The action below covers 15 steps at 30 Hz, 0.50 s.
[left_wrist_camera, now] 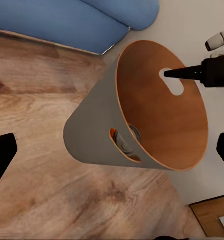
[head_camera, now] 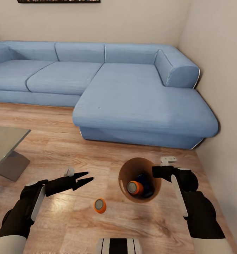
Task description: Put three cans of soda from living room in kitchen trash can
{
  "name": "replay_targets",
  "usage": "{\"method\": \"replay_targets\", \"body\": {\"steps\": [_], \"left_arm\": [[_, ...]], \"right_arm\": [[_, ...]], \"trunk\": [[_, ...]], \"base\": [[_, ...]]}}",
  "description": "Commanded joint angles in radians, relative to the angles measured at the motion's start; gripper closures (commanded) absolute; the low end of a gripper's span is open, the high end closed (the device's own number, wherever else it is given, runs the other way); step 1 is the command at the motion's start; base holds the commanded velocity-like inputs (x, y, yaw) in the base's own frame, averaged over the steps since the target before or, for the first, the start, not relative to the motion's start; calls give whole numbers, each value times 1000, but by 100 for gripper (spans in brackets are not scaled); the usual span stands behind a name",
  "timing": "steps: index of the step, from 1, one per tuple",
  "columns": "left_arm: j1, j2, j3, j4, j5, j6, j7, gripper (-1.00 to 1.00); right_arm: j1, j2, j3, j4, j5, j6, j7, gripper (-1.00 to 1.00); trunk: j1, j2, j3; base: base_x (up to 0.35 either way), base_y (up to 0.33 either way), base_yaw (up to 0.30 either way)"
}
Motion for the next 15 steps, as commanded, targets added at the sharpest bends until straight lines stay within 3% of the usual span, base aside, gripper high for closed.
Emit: {"method": "replay_targets", "body": {"steps": [1,5,12,15], "left_arm": [[0,0,0,0,1,0,0,-100],[0,0,0,0,6,5,2,-100],[0,-1,1,0,6,4,4,-100],[0,-2,-1,1,1,11,16,-100]], "right_arm": [[0,0,0,0,-17,0,1,100],[0,0,0,0,-17,0,0,100],[0,0,0,0,-17,0,-2,100],[0,0,1,0,-17,0,-2,100]], "trunk": [[0,0,-1],[0,0,-4],[0,0,-4],[0,0,-4]], "base": [[0,0,208],[0,0,121],[3,0,8],[188,-27,0]]}}
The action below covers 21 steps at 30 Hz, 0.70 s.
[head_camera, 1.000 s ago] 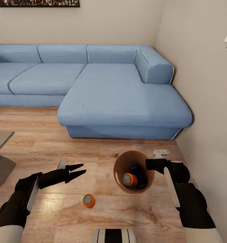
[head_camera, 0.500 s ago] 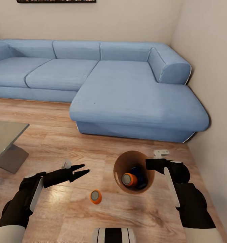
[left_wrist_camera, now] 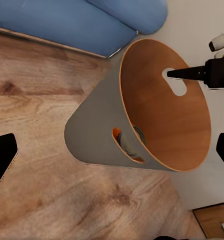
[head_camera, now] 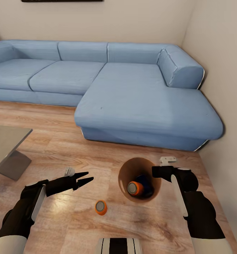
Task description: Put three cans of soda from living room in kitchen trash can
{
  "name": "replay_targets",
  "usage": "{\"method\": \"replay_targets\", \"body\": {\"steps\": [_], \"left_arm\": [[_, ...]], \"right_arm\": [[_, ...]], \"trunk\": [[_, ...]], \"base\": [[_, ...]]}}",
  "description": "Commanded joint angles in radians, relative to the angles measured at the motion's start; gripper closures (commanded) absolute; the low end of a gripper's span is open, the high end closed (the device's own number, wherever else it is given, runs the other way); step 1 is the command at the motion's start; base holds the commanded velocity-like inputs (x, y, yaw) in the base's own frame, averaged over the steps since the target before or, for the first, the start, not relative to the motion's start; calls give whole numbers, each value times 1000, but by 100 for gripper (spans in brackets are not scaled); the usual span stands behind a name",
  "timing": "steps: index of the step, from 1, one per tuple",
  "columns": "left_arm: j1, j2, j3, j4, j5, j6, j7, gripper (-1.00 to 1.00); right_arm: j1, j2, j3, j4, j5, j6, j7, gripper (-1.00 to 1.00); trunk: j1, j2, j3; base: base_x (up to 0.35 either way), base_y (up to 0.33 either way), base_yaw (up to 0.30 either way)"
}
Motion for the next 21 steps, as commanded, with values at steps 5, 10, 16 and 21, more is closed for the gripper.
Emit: {"method": "replay_targets", "body": {"steps": [5,10,16,21], "left_arm": [[0,-1,0,1,-1,1,2,-100],[0,-8,-1,1,-1,-7,-4,-100],[0,-10,-1,1,1,-10,-13,-100],[0,-10,-1,0,2,-11,-14,-100]], "right_arm": [[0,0,1,0,-7,0,1,100],[0,1,1,0,-7,0,1,100],[0,1,1,0,-7,0,1,100],[0,0,1,0,-6,0,0,100]], "trunk": [[0,0,0],[0,0,0],[0,0,0],[0,0,0]], "base": [[299,-92,0],[211,-67,0],[22,-6,0],[1,0,0]]}}
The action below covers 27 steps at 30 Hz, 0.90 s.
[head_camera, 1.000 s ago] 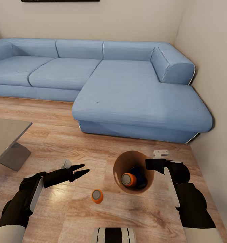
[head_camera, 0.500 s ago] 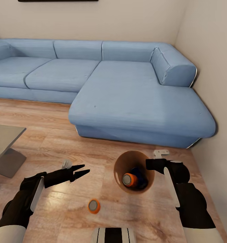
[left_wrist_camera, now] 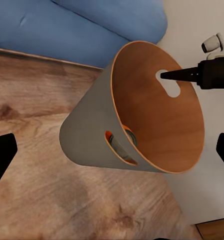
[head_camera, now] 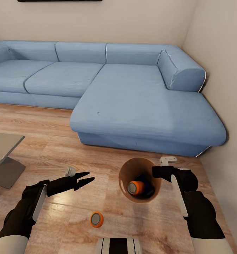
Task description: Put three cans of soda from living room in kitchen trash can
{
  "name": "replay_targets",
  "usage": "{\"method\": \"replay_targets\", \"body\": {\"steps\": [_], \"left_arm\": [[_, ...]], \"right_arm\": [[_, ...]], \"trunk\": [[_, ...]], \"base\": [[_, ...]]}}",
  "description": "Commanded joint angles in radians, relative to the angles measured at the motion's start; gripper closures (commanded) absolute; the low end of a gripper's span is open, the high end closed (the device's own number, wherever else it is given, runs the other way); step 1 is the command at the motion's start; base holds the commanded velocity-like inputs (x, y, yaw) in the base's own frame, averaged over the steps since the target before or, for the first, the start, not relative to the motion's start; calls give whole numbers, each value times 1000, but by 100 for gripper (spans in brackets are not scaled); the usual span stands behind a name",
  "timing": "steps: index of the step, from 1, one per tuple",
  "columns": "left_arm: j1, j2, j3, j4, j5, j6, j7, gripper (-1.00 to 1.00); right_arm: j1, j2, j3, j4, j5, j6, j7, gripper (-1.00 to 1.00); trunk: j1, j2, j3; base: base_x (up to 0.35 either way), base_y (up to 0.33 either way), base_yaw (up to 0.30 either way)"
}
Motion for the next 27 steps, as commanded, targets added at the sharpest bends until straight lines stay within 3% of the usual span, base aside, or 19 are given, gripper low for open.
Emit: {"method": "replay_targets", "body": {"steps": [1,17,27], "left_arm": [[0,0,0,0,0,0,0,-100],[0,0,0,-1,2,0,-1,-100],[0,0,0,0,-2,1,12,-100]], "right_arm": [[0,0,0,0,-16,0,1,100],[0,1,1,0,-14,0,0,100],[0,0,2,0,-14,0,2,100]], "trunk": [[0,0,0],[0,0,0],[0,0,-12]], "base": [[0,0,0],[0,0,0],[0,0,-95]]}}
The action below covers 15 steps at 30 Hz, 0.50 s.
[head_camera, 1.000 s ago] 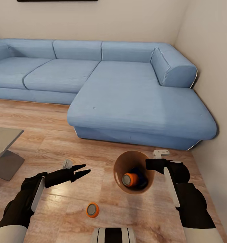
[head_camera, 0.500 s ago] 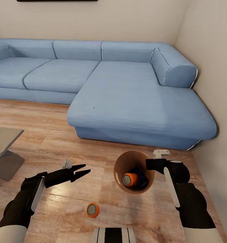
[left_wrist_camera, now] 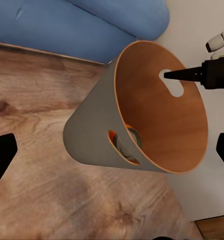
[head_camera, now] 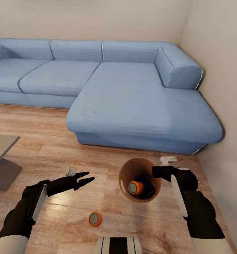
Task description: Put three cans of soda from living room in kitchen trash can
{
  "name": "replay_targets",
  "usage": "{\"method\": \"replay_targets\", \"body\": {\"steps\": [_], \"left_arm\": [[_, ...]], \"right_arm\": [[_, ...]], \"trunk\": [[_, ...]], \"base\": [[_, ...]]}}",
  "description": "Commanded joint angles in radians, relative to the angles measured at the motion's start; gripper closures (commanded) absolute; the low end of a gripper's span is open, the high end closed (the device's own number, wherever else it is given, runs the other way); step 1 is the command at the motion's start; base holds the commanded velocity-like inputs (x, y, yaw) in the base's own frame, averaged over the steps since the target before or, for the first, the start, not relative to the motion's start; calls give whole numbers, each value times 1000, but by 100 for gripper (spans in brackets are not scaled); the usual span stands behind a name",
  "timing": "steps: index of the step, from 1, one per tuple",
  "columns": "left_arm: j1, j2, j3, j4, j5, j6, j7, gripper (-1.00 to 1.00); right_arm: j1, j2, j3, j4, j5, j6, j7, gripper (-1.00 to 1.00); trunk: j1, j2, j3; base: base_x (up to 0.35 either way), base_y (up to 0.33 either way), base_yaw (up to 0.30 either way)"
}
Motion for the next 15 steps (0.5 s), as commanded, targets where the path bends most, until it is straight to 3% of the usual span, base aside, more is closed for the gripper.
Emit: {"method": "replay_targets", "body": {"steps": [1,15], "left_arm": [[0,0,0,0,-1,0,2,-100],[0,1,0,0,0,-1,-10,-100]], "right_arm": [[0,0,0,0,-22,0,2,100],[0,0,0,0,-22,0,1,100]], "trunk": [[0,0,-1],[0,0,-21]], "base": [[0,0,-79],[0,0,-14]]}}
